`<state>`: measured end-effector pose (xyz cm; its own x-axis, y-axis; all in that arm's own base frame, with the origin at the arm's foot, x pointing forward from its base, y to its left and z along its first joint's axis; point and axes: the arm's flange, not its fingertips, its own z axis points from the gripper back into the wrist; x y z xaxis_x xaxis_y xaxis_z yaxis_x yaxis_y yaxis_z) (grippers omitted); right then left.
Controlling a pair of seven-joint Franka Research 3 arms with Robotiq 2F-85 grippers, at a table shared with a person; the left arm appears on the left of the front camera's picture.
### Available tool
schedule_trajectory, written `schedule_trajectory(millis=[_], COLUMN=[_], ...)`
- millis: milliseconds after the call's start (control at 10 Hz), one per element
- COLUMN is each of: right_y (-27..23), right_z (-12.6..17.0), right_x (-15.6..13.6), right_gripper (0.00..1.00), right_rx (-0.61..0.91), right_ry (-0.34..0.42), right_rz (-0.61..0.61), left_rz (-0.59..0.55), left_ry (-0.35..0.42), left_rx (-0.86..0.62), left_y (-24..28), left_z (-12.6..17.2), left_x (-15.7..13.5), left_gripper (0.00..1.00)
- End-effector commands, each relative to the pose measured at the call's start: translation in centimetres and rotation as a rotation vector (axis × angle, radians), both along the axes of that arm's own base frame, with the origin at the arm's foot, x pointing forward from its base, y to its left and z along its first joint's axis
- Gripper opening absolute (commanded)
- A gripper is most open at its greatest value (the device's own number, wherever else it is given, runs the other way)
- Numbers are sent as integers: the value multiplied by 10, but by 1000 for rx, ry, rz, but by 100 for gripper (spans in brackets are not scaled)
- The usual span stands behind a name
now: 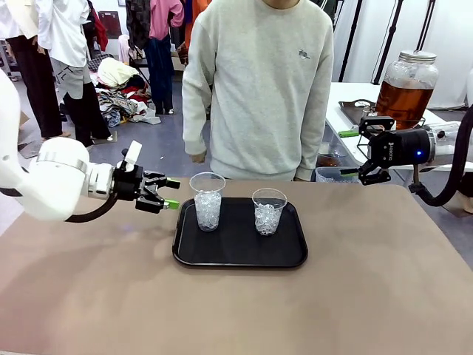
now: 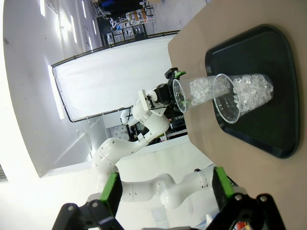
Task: Pour the drink into the iced cup.
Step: Pick up the iced cup indicated by the human and present it to them.
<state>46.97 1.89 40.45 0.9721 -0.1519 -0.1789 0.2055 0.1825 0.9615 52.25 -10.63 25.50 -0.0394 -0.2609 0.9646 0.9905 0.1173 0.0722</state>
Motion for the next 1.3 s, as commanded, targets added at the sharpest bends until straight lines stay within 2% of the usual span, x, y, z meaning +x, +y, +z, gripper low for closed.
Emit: schedule_trajectory(millis=[0,500,1200], right_y=[0,0,0], right_z=[0,0,0], right_x=[0,0,0], right_gripper=[100,100,100], right_rx=[-1,-1,-1], right_ry=[-1,-1,-1], right_rz=[-5,-5,-5], left_rz=[-19,-103,-91], left_ry=[-29,6,33], left_rx=[-40,-62,-69], left_y=[-9,-18,-35], left_z=[-11,-20,-20], left_x=[8,8,15], left_gripper=[100,100,100])
